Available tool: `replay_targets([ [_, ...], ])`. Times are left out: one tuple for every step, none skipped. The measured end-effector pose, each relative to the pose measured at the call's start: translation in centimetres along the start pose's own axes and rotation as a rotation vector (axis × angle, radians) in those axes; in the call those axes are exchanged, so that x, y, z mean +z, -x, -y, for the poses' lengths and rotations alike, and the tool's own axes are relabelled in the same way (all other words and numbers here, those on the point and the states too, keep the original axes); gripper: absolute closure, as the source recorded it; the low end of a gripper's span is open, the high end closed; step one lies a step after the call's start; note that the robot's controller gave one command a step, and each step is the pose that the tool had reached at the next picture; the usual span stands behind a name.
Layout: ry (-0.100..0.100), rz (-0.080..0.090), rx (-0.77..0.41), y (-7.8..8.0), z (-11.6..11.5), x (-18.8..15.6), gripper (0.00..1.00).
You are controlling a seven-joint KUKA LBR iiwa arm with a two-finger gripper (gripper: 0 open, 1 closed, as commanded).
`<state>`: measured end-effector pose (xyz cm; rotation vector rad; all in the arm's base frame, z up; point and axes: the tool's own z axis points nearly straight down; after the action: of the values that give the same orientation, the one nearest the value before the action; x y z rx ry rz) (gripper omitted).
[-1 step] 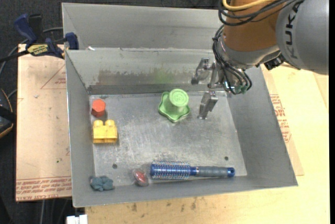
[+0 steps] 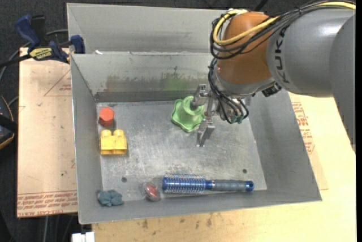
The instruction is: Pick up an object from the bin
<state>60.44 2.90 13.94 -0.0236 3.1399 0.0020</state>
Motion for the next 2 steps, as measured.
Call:
replay_targets([
  [-0.001, -0.002, 0.164, -8.1, 1.8, -4.7, 0.0],
  [0.0, 0.014, -0.062, -11.7, -2.3, 6.5, 0.0],
])
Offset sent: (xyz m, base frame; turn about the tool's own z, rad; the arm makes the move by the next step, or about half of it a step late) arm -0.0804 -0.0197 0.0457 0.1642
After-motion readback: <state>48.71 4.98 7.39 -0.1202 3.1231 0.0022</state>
